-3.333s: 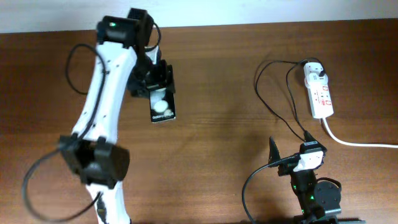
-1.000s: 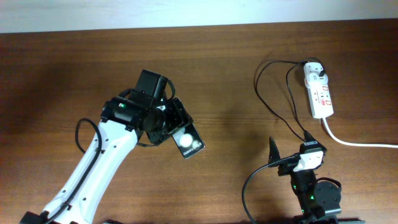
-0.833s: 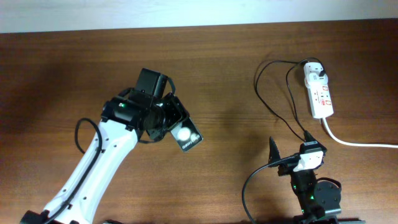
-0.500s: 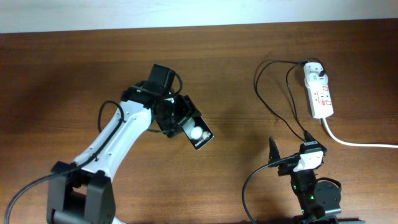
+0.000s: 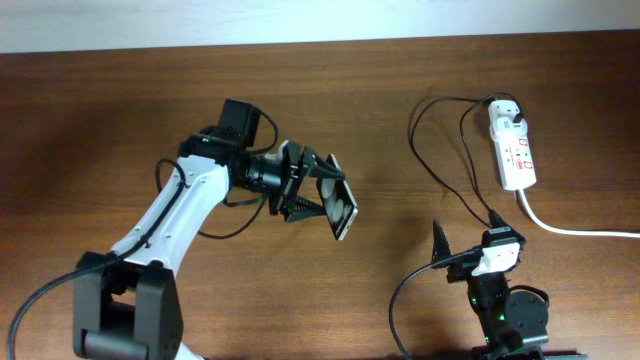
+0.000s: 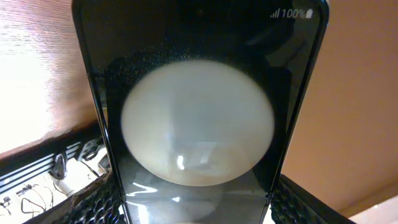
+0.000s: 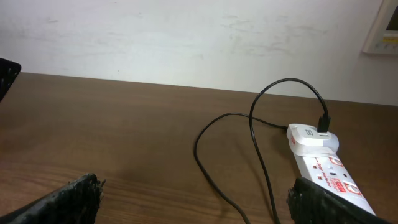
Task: Plug charger to phone and switch on socket
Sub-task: 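Raise the phone upright with the left gripper, bottom edge facing right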
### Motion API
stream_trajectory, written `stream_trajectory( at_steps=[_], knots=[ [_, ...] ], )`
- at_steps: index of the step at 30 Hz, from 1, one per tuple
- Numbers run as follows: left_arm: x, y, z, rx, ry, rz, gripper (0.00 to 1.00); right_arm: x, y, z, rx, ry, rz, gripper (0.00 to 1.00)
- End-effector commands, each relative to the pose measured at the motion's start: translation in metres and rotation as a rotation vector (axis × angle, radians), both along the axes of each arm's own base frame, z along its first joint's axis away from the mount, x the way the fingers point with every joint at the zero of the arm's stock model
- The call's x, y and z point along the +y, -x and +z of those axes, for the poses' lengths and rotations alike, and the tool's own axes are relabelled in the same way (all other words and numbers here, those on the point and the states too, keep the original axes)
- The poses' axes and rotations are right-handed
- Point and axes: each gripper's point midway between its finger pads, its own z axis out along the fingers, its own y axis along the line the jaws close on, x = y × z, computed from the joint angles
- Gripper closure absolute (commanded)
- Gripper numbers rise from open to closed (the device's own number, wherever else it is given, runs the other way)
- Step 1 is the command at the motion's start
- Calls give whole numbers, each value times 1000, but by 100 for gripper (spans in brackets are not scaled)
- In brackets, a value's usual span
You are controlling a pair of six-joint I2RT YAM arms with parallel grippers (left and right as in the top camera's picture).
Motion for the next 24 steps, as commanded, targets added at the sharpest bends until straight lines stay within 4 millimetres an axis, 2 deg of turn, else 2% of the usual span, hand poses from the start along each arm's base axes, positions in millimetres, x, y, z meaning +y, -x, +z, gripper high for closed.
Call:
stream_trajectory(
  at_steps=[1, 3, 5, 8, 12, 14, 16, 24],
  knots=[
    [21, -17, 11, -123, 70, 16, 30, 0, 0, -2, 1, -4, 1, 1],
    [35, -27, 10, -179, 71, 38, 28, 0, 0, -2, 1, -4, 1, 1],
    [41, -33, -2, -194, 0, 58, 23, 0, 0, -2, 1, -4, 1, 1],
    [40, -38, -18, -154, 7, 55, 25, 0, 0, -2, 1, -4, 1, 1],
    [28, -43, -36, -37, 181, 26, 32, 0, 0, -2, 2, -4, 1, 1],
    [25, -41, -37, 2, 231, 18, 34, 0, 0, -2, 2, -4, 1, 1],
    [25, -40, -30, 8, 269, 13, 32, 0, 0, -2, 1, -4, 1, 1],
    [26, -41, -35, 3, 243, 18, 32, 0, 0, -2, 2, -4, 1, 1]
  ],
)
